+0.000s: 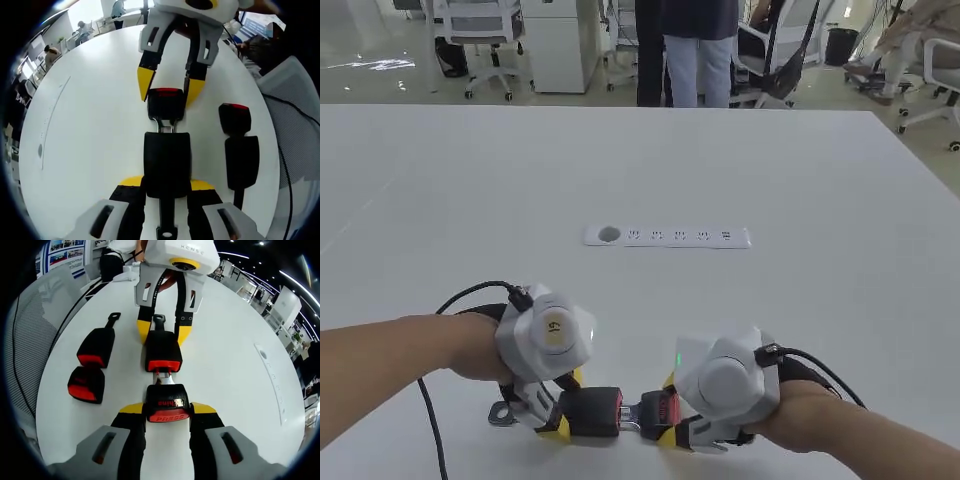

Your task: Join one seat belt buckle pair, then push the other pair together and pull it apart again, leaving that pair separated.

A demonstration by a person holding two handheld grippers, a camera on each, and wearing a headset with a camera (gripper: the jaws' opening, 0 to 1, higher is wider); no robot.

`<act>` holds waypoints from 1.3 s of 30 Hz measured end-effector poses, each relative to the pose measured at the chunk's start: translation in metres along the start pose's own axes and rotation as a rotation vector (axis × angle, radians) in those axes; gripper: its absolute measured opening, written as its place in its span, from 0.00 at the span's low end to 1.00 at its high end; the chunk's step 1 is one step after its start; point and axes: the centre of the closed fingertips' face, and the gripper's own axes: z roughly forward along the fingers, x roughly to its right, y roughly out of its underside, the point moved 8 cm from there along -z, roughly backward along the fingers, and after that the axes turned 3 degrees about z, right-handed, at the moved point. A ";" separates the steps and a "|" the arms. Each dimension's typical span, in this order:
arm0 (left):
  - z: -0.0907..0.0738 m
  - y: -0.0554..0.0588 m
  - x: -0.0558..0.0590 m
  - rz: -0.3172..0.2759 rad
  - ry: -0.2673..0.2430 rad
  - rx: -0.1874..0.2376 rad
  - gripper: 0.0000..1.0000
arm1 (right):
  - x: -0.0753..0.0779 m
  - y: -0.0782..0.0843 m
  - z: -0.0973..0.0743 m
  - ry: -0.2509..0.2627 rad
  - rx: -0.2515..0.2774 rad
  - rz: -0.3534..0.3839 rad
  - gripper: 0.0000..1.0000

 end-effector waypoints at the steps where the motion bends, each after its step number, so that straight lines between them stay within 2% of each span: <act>1: 0.000 -0.001 0.000 -0.002 -0.001 0.000 0.32 | -0.001 0.000 0.000 0.003 0.004 0.007 0.32; 9: -0.001 -0.001 0.002 -0.006 -0.005 0.006 0.32 | -0.002 0.002 -0.001 0.004 0.027 0.027 0.31; 16: 0.000 0.002 0.002 -0.018 -0.010 0.036 0.32 | -0.002 0.004 0.001 0.003 0.052 0.031 0.31; 21: -0.001 0.001 0.003 -0.003 -0.006 0.037 0.32 | -0.002 0.003 0.001 0.000 0.055 0.023 0.30; 30: -0.001 0.000 0.005 0.011 -0.003 0.056 0.32 | -0.002 -0.001 0.003 -0.001 0.038 0.005 0.30; 39: -0.002 -0.002 0.005 0.012 -0.004 0.044 0.31 | -0.004 -0.005 0.004 -0.004 0.021 0.026 0.30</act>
